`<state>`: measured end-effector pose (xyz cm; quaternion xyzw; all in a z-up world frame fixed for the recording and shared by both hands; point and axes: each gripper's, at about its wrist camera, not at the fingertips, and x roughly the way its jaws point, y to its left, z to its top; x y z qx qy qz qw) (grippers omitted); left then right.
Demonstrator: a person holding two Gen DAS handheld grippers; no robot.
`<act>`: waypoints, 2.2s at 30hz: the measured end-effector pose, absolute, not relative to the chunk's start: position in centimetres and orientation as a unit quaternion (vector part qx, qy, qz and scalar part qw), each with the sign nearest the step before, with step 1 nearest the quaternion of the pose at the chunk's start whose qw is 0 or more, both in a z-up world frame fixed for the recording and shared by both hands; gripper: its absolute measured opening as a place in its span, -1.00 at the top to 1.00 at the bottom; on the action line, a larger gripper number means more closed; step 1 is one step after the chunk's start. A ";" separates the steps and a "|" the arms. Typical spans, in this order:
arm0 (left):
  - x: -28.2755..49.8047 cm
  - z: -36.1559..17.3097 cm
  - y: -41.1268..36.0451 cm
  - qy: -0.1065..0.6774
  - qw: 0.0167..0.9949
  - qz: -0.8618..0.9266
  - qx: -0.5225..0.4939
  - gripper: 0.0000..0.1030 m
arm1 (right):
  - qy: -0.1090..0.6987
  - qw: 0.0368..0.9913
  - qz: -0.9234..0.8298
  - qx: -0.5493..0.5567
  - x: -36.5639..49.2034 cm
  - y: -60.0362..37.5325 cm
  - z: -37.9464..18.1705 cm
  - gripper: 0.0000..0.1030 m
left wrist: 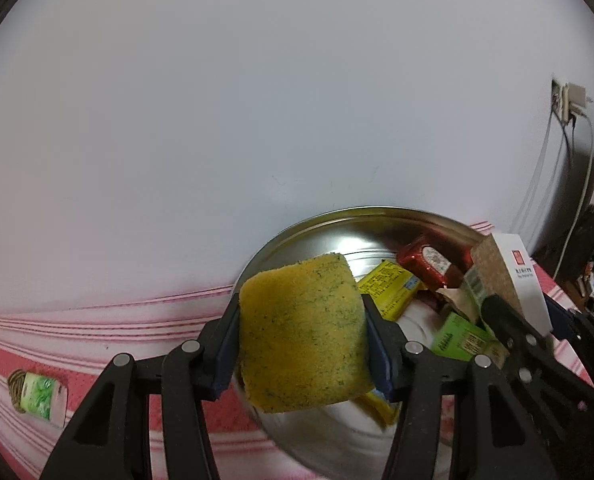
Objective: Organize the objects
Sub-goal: 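Carry the yellow sponge and white box over the tin with both grippers, then open both grippers to drop the sponge and white box into the tin, then withdraw both open grippers from the tin toward the rope ball and tissue pack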
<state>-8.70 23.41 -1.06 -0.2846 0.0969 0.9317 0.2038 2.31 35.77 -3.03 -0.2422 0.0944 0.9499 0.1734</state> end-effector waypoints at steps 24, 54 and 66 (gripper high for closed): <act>-8.3 0.8 21.8 0.080 0.196 0.942 -0.261 -0.95 | 0.161 0.198 0.954 -0.158 5.2 38.6 -2.6 -0.93; -2.4 -1.3 10.9 0.060 0.131 0.964 -0.222 -0.95 | 0.126 0.233 0.958 -0.107 6.6 34.8 -1.3 -1.00; -1.8 -2.4 6.1 0.058 0.096 0.970 -0.216 -0.95 | 0.127 0.232 0.958 -0.105 7.5 30.4 -0.6 -1.00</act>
